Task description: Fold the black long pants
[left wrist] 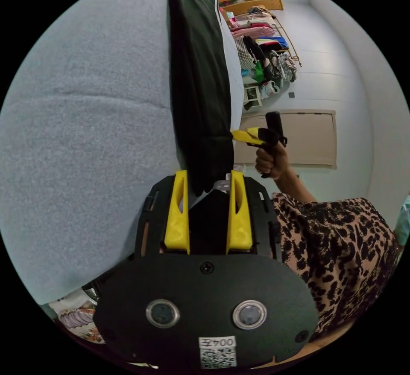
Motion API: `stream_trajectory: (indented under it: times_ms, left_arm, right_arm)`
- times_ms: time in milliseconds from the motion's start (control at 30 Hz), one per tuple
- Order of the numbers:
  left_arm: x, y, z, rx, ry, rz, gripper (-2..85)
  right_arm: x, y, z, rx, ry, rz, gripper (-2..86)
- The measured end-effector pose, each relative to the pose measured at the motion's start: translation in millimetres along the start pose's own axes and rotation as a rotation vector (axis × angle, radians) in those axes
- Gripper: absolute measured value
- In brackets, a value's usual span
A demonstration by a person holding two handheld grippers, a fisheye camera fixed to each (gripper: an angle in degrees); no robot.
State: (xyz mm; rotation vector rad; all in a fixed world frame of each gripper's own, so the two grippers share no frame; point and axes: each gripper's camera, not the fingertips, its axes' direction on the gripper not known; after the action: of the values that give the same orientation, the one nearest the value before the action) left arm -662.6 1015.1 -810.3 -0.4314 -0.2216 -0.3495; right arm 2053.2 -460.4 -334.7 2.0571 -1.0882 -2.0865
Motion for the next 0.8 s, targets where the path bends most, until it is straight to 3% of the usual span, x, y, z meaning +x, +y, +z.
stream_trajectory:
  times_ms: [133, 300, 567, 800]
  left_arm:
    - [-7, -13, 6, -0.023, 0.066, -0.022, 13.0]
    - [-15, -27, 8, -0.042, 0.104, -0.032, 10.9]
    - [-22, -43, -3, 0.007, 0.310, -0.031, 4.7]
    - [-25, -54, -6, 0.011, 0.356, -0.046, 4.0]
  right_arm:
    - [35, 25, -8, 0.095, -0.066, 0.029, 12.4]
    - [65, 40, -7, 0.073, -0.027, 0.053, 13.1]
    - [103, 45, 21, 0.034, -0.150, 0.057, 12.3]
    - [139, 48, 29, 0.071, -0.355, 0.104, 10.1]
